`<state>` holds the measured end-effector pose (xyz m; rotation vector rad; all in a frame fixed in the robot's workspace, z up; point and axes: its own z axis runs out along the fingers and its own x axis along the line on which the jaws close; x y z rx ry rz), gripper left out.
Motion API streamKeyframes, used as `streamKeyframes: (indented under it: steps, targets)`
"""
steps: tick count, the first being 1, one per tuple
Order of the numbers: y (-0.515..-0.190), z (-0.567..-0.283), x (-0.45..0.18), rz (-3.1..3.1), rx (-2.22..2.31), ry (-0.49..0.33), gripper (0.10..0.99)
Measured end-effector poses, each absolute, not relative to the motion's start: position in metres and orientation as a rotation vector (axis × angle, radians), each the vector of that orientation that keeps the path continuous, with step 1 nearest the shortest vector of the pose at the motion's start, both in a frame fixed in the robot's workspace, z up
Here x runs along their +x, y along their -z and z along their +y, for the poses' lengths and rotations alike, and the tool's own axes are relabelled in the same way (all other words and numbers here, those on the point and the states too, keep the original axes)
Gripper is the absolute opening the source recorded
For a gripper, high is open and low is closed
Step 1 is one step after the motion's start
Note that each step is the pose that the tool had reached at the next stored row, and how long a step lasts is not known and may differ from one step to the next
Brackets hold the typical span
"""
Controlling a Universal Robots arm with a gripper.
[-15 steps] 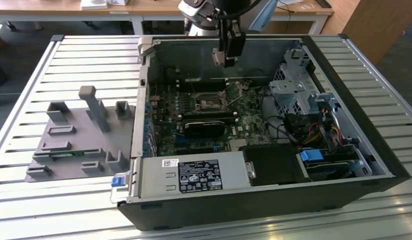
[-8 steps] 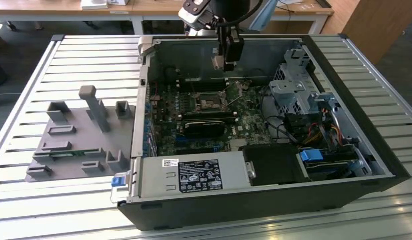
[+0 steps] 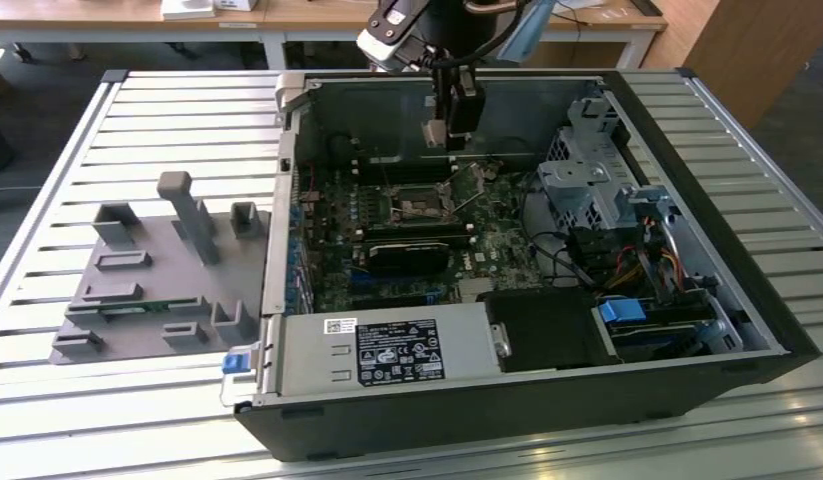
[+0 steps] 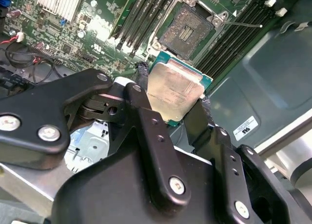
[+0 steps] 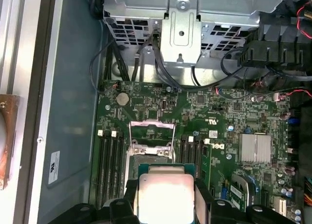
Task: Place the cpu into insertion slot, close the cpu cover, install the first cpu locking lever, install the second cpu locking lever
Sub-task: 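Place the cpu into insertion slot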
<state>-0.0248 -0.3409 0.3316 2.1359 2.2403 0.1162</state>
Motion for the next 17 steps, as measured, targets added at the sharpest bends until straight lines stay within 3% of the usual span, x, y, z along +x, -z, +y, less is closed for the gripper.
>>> streamKeyframes:
  steps: [17]
  targets:
    - [-0.311,-0.34,-0.026,2.251,2.135,-0.107,0.541]
